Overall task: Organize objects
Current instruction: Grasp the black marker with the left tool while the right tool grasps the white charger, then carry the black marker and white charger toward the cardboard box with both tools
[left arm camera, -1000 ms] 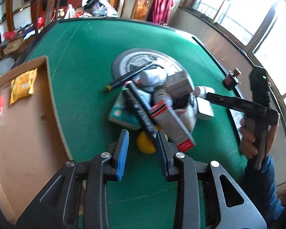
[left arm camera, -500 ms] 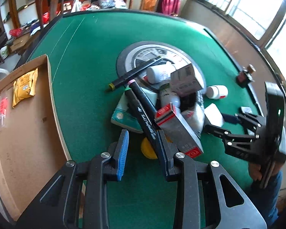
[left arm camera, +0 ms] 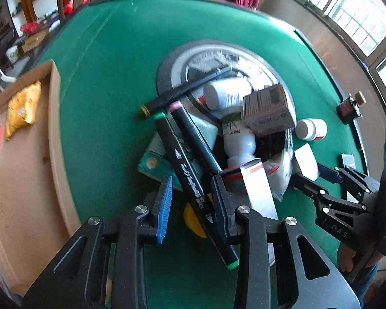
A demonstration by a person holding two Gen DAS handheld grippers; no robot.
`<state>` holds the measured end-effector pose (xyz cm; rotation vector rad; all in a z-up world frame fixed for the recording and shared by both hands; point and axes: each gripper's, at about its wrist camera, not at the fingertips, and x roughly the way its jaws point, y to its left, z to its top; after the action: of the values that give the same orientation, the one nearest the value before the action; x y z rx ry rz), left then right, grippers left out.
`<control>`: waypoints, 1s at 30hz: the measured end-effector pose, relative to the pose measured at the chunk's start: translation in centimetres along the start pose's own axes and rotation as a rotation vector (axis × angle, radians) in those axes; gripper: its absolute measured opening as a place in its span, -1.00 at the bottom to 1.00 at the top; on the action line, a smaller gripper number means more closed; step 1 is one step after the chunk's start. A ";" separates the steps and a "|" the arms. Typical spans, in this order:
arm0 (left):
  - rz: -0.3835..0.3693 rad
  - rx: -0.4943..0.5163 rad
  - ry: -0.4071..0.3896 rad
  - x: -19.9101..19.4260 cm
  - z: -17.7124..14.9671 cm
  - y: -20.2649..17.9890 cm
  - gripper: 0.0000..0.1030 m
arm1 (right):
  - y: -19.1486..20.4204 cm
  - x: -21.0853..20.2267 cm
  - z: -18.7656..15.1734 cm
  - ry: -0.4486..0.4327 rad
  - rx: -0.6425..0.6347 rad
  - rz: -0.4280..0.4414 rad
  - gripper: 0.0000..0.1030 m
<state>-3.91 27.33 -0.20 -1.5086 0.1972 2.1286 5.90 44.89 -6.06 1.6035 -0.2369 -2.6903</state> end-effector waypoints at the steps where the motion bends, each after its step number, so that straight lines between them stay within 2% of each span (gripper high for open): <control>1: 0.007 -0.004 -0.002 0.2 0.0 0.0 -0.50 | 0.0 0.0 0.0 -0.002 0.004 -0.001 -0.13; 3: 0.005 -0.012 -0.010 0.3 0.0 0.0 -0.73 | -0.1 0.0 0.0 -0.002 0.012 0.000 -0.13; 10: -0.011 -0.025 -0.070 -0.5 -0.6 0.3 -0.73 | -1.4 -1.3 -0.1 -0.037 0.071 -0.029 -0.13; 16: -0.056 0.025 -0.175 -3.9 -1.2 -0.5 -0.73 | -2.8 -3.1 0.3 -0.114 0.150 -0.024 -0.13; 20: -0.107 0.035 -0.204 -5.3 -1.3 -0.4 -0.73 | -5.7 -5.6 0.3 -0.198 0.276 -0.047 -0.13; 24: -0.151 0.089 -0.240 -5.8 -1.5 -2.3 -0.73 | -9.7 -8.6 -0.6 -0.297 0.427 -0.169 -0.13; 25: -0.163 0.105 -0.247 -5.9 -1.6 -2.9 -0.73 | -10.6 -9.0 -0.8 -0.310 0.462 -0.175 -0.13; 30: -0.184 0.168 -0.269 -6.6 -2.2 -4.3 -0.73 | -11.4 -7.6 -0.8 -0.272 0.492 -0.100 -0.13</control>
<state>1.61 27.94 5.72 -1.0892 0.1307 2.0834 11.08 56.64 -1.26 1.3454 -0.9064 -3.0957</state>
